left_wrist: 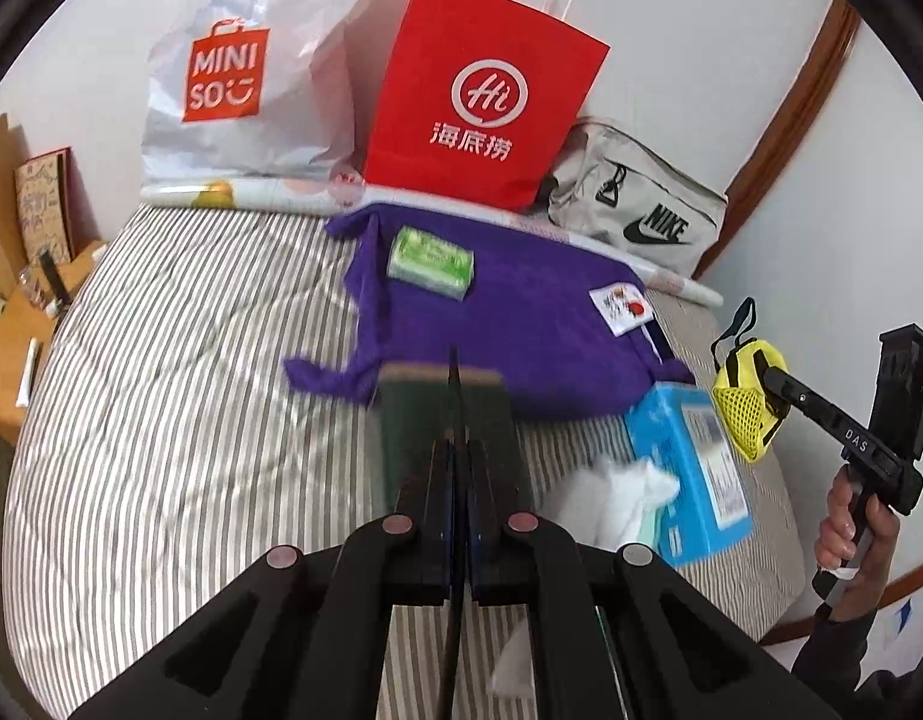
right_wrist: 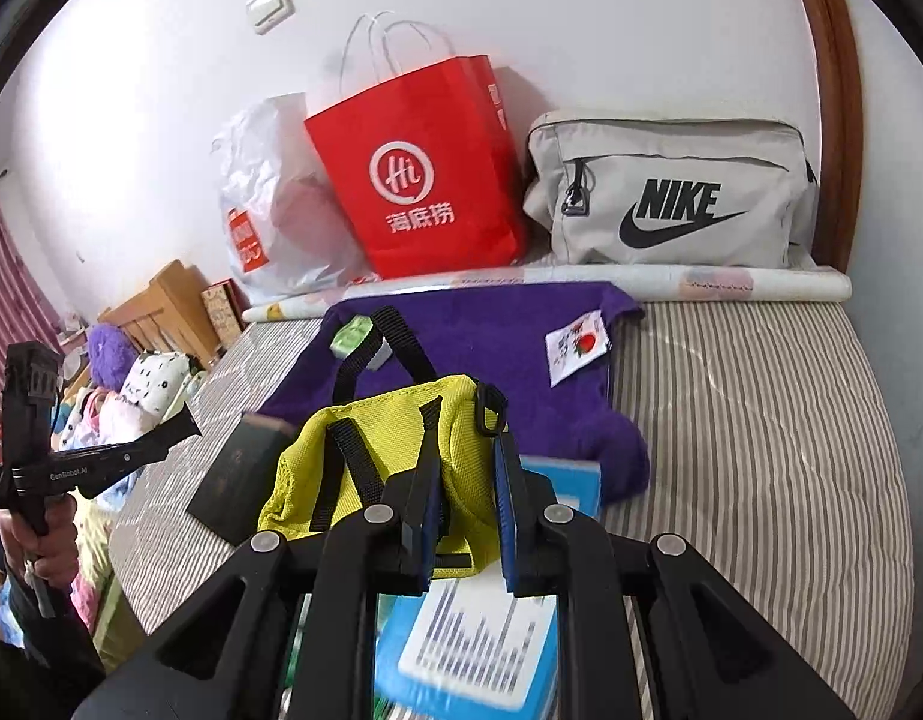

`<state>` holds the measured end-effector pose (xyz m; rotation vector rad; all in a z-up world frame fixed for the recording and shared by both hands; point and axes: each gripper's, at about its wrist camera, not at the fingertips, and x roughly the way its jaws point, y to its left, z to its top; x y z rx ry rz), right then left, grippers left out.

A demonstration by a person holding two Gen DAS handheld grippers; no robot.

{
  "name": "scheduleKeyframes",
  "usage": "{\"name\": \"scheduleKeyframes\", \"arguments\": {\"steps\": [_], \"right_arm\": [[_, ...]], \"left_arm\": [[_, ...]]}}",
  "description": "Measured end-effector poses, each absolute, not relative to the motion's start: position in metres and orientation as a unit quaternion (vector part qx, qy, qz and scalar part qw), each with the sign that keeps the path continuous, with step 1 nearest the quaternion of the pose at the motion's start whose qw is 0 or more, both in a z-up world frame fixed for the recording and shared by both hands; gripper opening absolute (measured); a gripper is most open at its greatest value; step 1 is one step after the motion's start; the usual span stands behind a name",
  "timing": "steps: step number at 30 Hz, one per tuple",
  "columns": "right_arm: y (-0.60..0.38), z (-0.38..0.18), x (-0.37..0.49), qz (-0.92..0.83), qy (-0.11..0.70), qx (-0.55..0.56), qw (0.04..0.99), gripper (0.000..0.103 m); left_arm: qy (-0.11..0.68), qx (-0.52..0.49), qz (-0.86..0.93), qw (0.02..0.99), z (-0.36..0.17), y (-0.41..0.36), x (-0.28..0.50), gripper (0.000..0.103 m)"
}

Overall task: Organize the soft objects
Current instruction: 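Lower the yellow bag onto the purple towel with right while left carries the tin toward it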

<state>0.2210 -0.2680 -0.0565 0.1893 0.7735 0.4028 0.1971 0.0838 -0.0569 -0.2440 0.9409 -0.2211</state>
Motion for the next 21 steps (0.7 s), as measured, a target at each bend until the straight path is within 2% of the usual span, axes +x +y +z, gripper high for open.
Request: {"name": "scheduleKeyframes", "arguments": {"steps": [13,21], "right_arm": [[-0.257,-0.074,0.300,0.180,0.389,0.086,0.900,0.016],[-0.252,-0.101,0.339,0.177,0.417,0.076,0.888,0.016]], "left_arm": [[0.460,-0.144,-0.115,0.868,-0.070,0.073,0.295,0.004],[0.483,-0.161,-0.102,0.855,-0.096,0.063,0.352,0.004]]}}
